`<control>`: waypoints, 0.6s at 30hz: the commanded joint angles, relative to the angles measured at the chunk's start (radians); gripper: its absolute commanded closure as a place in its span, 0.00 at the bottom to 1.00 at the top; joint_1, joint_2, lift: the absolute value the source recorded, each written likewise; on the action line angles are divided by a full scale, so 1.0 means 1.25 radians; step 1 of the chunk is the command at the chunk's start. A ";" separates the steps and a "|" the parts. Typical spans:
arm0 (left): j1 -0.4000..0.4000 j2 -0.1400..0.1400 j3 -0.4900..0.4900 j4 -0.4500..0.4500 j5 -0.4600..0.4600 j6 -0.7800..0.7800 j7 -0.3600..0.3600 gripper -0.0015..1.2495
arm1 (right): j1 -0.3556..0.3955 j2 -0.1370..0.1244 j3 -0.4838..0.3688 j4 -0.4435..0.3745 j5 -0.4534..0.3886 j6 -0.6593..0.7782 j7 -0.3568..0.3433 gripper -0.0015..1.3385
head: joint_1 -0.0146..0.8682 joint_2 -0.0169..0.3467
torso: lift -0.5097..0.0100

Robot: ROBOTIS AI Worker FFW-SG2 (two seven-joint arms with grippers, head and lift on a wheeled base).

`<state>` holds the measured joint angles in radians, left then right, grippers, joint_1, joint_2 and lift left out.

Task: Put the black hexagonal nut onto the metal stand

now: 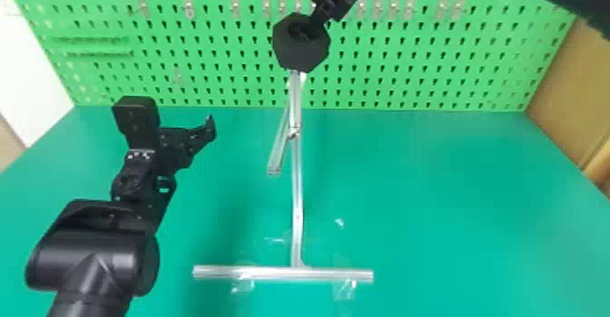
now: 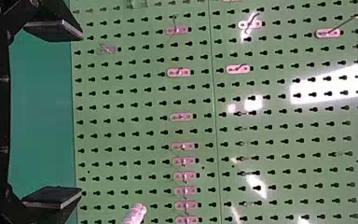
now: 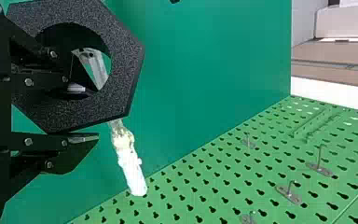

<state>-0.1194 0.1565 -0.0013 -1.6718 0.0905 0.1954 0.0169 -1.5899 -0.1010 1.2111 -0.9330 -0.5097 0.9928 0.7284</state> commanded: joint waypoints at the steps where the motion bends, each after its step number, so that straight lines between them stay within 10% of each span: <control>1: 0.001 0.001 0.001 -0.001 0.000 0.001 0.000 0.09 | 0.001 -0.001 0.004 -0.001 -0.013 0.005 0.008 0.85 | 0.80 0.27 | 0.98; 18: 0.001 0.001 0.002 -0.003 0.000 0.001 0.000 0.09 | 0.007 -0.001 0.009 -0.007 -0.020 0.008 0.043 0.85 | 0.80 0.27 | 0.98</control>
<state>-0.1165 0.1579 0.0030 -1.6750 0.0904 0.1963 0.0169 -1.5873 -0.1012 1.2208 -0.9413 -0.5249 1.0062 0.7823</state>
